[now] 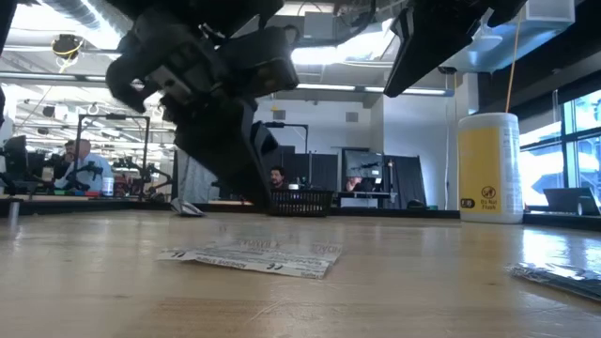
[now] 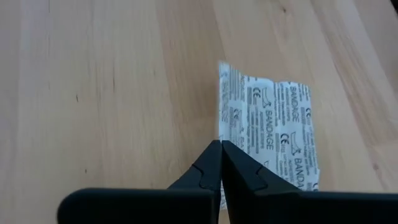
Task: Pick & Place Travel size toiletries
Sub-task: Put the white bandage into the black bin
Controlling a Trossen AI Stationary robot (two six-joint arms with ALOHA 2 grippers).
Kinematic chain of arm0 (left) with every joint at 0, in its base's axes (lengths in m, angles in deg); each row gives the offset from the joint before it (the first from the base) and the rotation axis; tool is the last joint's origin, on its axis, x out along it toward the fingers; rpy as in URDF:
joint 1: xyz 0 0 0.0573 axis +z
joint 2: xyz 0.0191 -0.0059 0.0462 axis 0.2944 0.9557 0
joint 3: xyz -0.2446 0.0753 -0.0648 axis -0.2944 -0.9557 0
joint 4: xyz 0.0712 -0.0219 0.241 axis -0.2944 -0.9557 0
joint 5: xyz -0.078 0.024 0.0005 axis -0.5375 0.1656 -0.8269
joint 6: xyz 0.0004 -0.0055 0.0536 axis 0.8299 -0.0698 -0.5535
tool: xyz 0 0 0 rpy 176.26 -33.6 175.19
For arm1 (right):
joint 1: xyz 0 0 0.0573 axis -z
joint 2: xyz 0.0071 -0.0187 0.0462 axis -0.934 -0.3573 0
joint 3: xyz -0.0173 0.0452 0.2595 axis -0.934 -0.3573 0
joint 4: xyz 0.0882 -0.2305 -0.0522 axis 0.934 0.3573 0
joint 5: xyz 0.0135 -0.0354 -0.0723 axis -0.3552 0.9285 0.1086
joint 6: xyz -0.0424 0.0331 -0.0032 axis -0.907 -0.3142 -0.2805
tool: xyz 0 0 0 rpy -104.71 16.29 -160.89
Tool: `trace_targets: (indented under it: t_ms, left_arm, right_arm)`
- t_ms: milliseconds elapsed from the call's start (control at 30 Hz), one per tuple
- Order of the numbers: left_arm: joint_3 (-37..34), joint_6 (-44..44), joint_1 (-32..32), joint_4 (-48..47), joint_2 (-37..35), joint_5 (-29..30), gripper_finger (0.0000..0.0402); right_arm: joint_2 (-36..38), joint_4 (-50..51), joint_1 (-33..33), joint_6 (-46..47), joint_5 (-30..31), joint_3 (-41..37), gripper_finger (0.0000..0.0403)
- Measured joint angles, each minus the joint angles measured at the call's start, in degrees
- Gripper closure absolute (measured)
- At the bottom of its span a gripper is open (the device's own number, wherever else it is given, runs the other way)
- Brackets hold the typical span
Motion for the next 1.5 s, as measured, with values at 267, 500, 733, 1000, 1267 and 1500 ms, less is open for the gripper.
trace_targets:
  t_ms: [267, 500, 733, 1000, 1267, 1500]
  left_arm:
    - [2.0, 0.0, -0.3, -2.1, -0.1, 0.8, 0.0400]
    - [2.0, -0.9, -0.3, -5.3, -0.1, -5.0, 0.0400]
    - [2.0, -0.6, -0.5, -4.4, -0.1, -9.3, 0.0341]
    - [2.0, 0.9, -0.3, -4.5, -0.1, -7.9, 0.0273]
    - [2.0, 1.0, -0.3, -4.5, -0.2, -7.9, 0.0274]
    - [2.0, 1.1, -0.3, -4.5, -0.2, -7.9, 0.0273]
  right_arm:
    - [0.3, 0.4, -2.3, 8.1, -11.8, -5.1, 0.0330]
    - [0.3, -9.1, -7.4, 15.3, -9.4, -12.3, 0.0309]
    - [0.4, -17.4, -8.2, 7.7, -8.6, -13.1, 0.0289]
    - [6.5, -14.5, -7.8, 3.5, 1.0, -13.1, 0.0275]
    - [13.3, -12.9, -6.6, 6.1, 3.6, -13.1, 0.0290]
    - [13.5, -13.9, -6.6, 4.0, -1.9, -13.1, 0.0304]
